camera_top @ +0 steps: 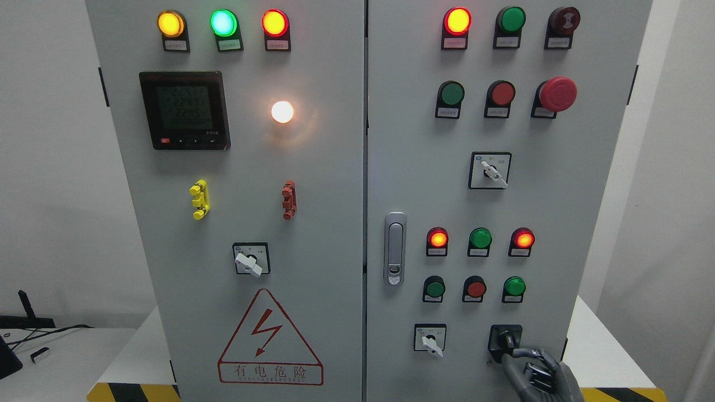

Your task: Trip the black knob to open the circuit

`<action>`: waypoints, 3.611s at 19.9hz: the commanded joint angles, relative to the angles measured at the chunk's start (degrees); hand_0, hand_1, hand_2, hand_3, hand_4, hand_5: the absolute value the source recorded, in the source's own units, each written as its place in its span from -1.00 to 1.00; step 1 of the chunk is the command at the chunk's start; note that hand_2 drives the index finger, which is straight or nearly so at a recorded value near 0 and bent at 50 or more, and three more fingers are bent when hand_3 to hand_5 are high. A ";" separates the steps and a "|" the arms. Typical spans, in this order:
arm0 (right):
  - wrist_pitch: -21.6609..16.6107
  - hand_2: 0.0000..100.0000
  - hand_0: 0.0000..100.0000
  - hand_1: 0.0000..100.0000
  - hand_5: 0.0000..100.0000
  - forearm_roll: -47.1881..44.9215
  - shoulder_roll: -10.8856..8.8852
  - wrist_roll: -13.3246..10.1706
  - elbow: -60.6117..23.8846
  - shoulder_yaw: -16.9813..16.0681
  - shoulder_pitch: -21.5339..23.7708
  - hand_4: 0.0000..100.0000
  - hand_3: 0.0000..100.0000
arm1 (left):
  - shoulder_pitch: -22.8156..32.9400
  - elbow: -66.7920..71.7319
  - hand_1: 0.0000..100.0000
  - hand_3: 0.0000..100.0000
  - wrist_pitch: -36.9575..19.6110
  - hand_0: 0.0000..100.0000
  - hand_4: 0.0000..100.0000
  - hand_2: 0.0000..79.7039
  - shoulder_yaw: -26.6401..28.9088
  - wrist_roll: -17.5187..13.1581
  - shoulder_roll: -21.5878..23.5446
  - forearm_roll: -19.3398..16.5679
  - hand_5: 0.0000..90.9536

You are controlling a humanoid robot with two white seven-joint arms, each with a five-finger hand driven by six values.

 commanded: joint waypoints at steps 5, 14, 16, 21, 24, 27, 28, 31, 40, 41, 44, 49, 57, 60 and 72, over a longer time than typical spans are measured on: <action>-0.04 -0.04 -0.20 0.50 0.77 -0.01 0.37 0.01 -0.61 1.49 0.09 0.93 1.00 | 0.00 0.00 -0.22 -1.00 -0.05 -0.76 -1.00 -1.00 0.00 0.03 0.03 -1.76 -1.00; 0.04 -0.04 -0.19 0.50 0.77 -0.01 0.81 0.09 -0.96 2.36 0.26 0.93 1.00 | 0.00 0.00 -0.22 -1.00 -0.05 -0.76 -1.00 -1.00 0.00 0.03 0.03 -1.76 -1.00; 0.04 -0.03 -0.19 0.50 0.77 -0.01 0.81 0.09 -1.22 2.54 0.35 0.93 1.00 | 0.00 0.00 -0.22 -1.00 -0.05 -0.76 -1.00 -1.00 0.00 0.03 0.03 -1.76 -1.00; 0.04 -0.03 -0.19 0.50 0.77 -0.01 0.81 0.09 -1.31 2.98 0.53 0.93 1.00 | 0.00 0.00 -0.22 -1.00 -0.05 -0.76 -1.00 -1.00 0.00 0.03 0.03 -1.76 -1.00; -0.04 -0.03 -0.19 0.50 0.77 -0.01 0.81 0.09 -1.40 2.98 0.53 0.93 1.00 | 0.00 0.00 -0.22 -1.00 -0.05 -0.76 -1.00 -1.00 0.00 0.03 0.03 -1.76 -1.00; 0.04 -0.03 -0.19 0.50 0.77 -0.01 0.81 0.09 -1.31 2.81 0.62 0.93 1.00 | 0.00 0.00 -0.22 -1.00 -0.05 -0.76 -1.00 -1.00 0.00 0.03 0.03 -1.76 -1.00; 0.04 -0.03 -0.19 0.50 0.77 -0.01 0.81 0.09 -1.31 2.80 0.62 0.93 1.00 | 0.00 0.00 -0.22 -1.00 -0.05 -0.76 -1.00 -1.00 0.00 0.03 0.03 -1.76 -1.00; -0.04 -0.03 -0.19 0.50 0.77 -0.01 0.73 0.09 -1.40 2.72 0.62 0.93 1.00 | 0.00 0.00 -0.22 -1.00 -0.05 -0.76 -1.00 -1.00 0.00 0.03 -0.06 -1.76 -1.00; -0.04 -0.04 -0.19 0.50 0.77 0.17 0.73 0.09 -1.31 2.19 0.70 0.93 1.00 | 0.00 0.00 -0.22 -1.00 -0.05 -0.76 -1.00 -1.00 0.00 0.03 -0.06 -1.76 -1.00; -0.04 -0.04 -0.19 0.50 0.77 0.17 0.73 0.09 -1.31 2.10 0.70 0.94 1.00 | 0.00 0.00 -0.22 -1.00 -0.05 -0.76 -1.00 -1.00 0.00 0.03 -0.06 -1.76 -1.00; -0.04 -0.05 -0.19 0.50 0.77 0.34 0.73 0.09 -1.31 2.01 0.88 0.93 1.00 | 0.00 0.00 -0.22 -1.00 -0.05 -0.76 -1.00 -1.00 0.00 0.03 -0.06 -1.76 -1.00; -0.04 -0.05 -0.19 0.50 0.77 0.34 0.55 0.18 -1.22 0.78 1.14 0.94 1.00 | 0.00 0.00 -0.22 -1.00 -0.05 -0.76 -1.00 -1.00 0.00 0.03 0.03 -1.76 -1.00; -0.13 -0.05 -0.18 0.49 0.77 0.34 0.55 0.36 -1.22 0.08 1.58 0.94 1.00 | 0.00 0.00 -0.22 -1.00 -0.05 -0.76 -1.00 -1.00 0.00 0.03 0.03 -1.76 -1.00; -0.22 -0.05 -0.18 0.49 0.77 0.34 0.46 0.44 -1.22 -0.45 1.76 0.94 1.00 | 0.00 0.00 -0.22 -1.00 -0.05 -0.76 -1.00 -1.00 0.00 0.03 0.03 -1.76 -1.00; -0.22 -0.06 -0.18 0.49 0.77 0.34 0.46 0.80 -0.96 -2.29 1.93 0.93 1.00 | 0.00 0.00 -0.22 -1.00 -0.05 -0.76 -1.00 -1.00 0.00 0.03 0.03 -1.76 -1.00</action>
